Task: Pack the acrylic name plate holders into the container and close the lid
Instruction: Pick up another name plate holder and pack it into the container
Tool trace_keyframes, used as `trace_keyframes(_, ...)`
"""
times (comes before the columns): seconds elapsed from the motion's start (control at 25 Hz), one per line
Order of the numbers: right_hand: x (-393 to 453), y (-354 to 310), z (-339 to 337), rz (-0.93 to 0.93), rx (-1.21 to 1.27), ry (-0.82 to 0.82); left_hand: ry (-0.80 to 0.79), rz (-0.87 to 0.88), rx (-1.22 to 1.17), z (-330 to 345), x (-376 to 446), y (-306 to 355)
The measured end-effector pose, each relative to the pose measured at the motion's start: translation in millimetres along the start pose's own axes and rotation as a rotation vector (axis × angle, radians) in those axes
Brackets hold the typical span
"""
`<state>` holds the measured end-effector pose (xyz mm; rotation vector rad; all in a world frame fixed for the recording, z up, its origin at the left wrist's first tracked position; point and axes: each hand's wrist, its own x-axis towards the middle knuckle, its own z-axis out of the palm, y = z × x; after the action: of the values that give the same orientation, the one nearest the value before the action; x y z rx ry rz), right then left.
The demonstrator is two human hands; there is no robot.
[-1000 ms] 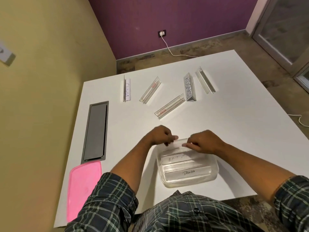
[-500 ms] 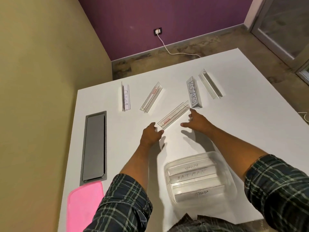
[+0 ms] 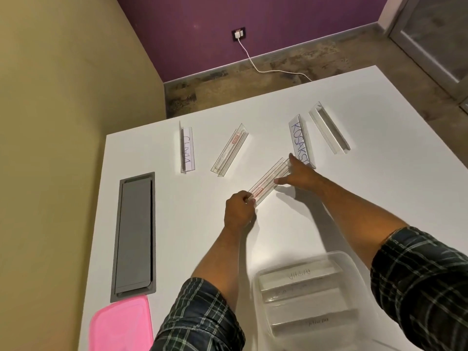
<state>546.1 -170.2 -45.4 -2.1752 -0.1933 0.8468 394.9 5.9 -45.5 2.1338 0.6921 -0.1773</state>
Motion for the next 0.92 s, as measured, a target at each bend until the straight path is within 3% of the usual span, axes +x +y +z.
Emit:
trace_keyframes(0.16,5,5,1,-0.023,0.065,-0.013,0.034,-0.024,-0.046,-1,3,-4)
trace_keyframes(0.44,-36,6,-5,-0.234,-0.363,0.1,0.074,-0.191,-0.37,-32,-17,-3)
trace_keyframes(0.6,-84,17,3,-0.36,-0.535,0.066,0.01,-0.301,-0.448,-52,-47,1)
trace_keyframes(0.76,-137,34,8,-0.535,-0.524,0.066,-0.058,-0.468,-0.465,-69,-78,1)
trace_keyframes(0.92,-172,45,5,-0.694,-0.715,0.104,-0.152,-0.488,-0.468,-77,-107,4)
